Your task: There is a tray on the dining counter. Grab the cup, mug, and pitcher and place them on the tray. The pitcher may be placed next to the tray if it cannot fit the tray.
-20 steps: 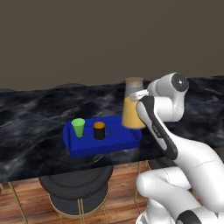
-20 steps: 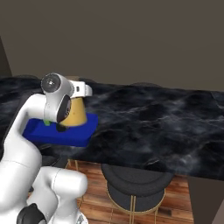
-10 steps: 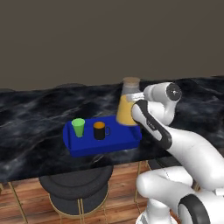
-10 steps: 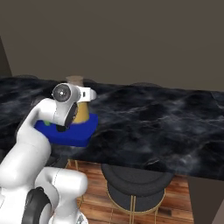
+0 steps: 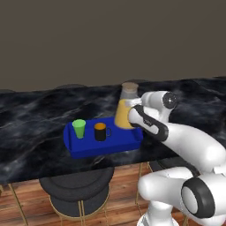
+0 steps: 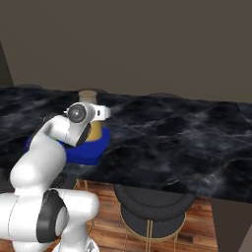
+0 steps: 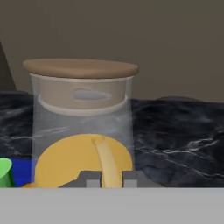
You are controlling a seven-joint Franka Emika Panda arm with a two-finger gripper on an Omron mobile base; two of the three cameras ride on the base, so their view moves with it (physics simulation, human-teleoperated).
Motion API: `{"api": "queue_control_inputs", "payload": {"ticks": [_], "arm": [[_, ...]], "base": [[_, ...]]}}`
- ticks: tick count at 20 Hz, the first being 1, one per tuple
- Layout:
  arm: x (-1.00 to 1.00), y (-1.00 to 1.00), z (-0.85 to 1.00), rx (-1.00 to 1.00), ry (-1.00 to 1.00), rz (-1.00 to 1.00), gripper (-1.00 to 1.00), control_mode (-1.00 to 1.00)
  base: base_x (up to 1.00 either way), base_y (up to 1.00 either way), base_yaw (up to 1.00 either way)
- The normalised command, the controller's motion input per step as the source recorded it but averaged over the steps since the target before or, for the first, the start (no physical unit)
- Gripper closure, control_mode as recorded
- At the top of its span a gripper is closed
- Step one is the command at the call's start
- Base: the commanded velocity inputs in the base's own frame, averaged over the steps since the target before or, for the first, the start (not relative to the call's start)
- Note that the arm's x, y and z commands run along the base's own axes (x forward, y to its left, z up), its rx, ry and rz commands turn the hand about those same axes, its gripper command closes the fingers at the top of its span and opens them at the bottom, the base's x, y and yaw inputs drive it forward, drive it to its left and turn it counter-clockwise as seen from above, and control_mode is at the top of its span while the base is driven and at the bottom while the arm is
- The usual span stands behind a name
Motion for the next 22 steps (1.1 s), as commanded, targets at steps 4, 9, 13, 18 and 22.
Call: {"api": "queue_control_inputs", "payload": {"ticks": [4, 9, 13, 18, 22], "arm": [[0.35, 0.0, -0.22, 0.0, 0.0, 0.01, 1.0, -1.0], [0.25, 0.0, -0.27, 0.0, 0.0, 0.0, 1.0, -1.0], [0.12, 0.0, -0.31, 0.0, 0.0, 0.01, 1.0, -1.0], [0.16, 0.0, -0.24, 0.0, 0.0, 0.0, 1.0, -1.0], [0.07, 0.0, -0.02, 0.0, 0.0, 0.0, 1.0, -1.0]], "base": [[0.0, 0.0, 0.0], [0.0, 0.0, 0.0], [0.0, 0.0, 0.0], [0.0, 0.0, 0.0], [0.0, 0.0, 0.0]]}}
